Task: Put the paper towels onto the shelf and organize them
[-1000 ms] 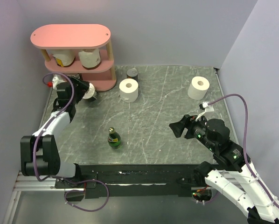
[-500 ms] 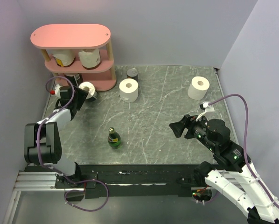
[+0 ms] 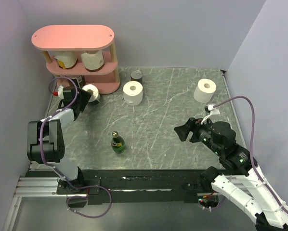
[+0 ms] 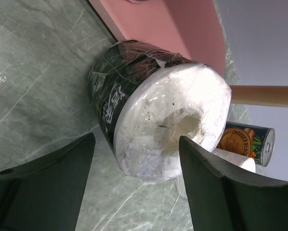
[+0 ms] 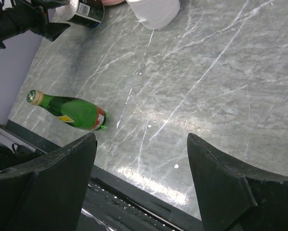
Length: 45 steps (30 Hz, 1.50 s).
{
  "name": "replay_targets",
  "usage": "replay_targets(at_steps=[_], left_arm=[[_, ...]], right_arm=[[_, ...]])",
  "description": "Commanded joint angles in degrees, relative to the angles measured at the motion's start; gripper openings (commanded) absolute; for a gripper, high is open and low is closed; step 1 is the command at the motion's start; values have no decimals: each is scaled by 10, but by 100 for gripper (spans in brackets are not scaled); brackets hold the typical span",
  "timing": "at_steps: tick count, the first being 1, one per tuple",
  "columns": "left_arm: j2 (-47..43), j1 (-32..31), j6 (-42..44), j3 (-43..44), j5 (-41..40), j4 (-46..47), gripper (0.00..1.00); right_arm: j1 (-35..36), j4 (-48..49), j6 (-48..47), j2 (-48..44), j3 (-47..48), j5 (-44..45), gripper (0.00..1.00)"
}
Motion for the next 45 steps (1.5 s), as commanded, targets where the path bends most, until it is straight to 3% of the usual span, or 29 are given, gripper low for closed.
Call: replay_targets(at_steps=[1, 6, 16, 23, 45], left_arm=[[-4, 1, -8, 15, -10, 17, 77], [9, 7, -10, 22, -7, 11, 71], [16, 7, -12, 37, 5, 26, 46], [16, 3, -14, 66, 20, 40, 38], [70, -5, -30, 140, 11, 56, 40]], right_arm=[[-3, 33, -10, 12, 9, 9, 83], [-3, 40, -9, 16, 9, 6, 83], [-3, 44, -12, 23, 12, 9, 83], [-2, 52, -11, 32, 9, 4, 83], [-3, 62, -24, 53, 22, 6, 83]])
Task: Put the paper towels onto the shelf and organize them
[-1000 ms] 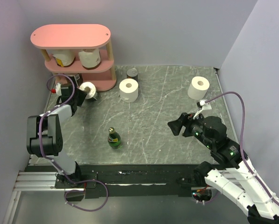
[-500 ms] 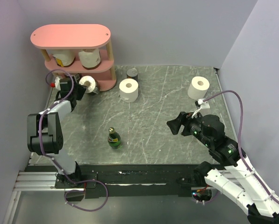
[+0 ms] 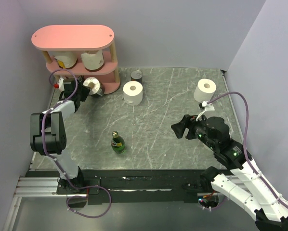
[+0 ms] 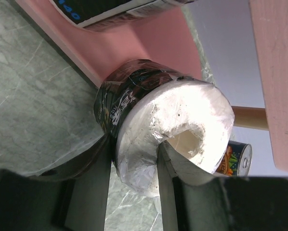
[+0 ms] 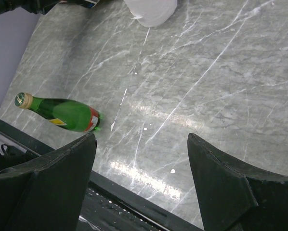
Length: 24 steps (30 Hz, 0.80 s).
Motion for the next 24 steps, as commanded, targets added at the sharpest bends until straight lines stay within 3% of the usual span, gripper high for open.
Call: replay_targets(at_steps=[1, 13, 18, 24], left_arm=[[-1, -5, -18, 40, 1, 63, 40], [4, -6, -24, 49, 1, 81, 43], [-20, -7, -23, 38, 1, 82, 66], [-69, -6, -9, 12, 1, 87, 74]], right_arm=[[-4, 34, -10, 4, 22, 6, 83], [-3, 40, -8, 13, 23, 0, 83], [-4, 41, -8, 16, 23, -1, 83], [-4, 41, -6, 14, 22, -2, 84]])
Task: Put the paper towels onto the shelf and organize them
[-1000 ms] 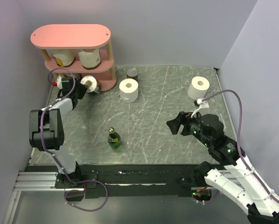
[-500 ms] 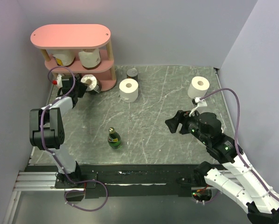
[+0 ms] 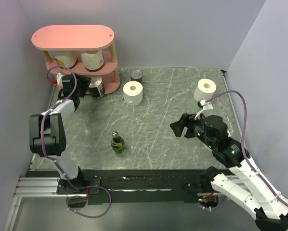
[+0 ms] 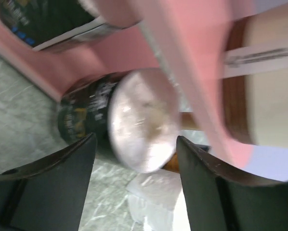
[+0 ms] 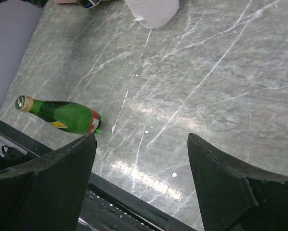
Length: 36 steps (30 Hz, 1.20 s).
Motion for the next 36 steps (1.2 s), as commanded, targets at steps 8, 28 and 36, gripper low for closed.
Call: replay_targets(at_steps=[8, 28, 36], left_arm=[[-111, -2, 12, -31, 0, -10, 72], [-23, -2, -52, -77, 39, 39, 32], [29, -2, -64, -31, 38, 52, 31]], right_arm=[[-3, 26, 2, -10, 15, -6, 83], [-4, 15, -1, -25, 12, -4, 83], [-4, 19, -9, -14, 17, 3, 83]])
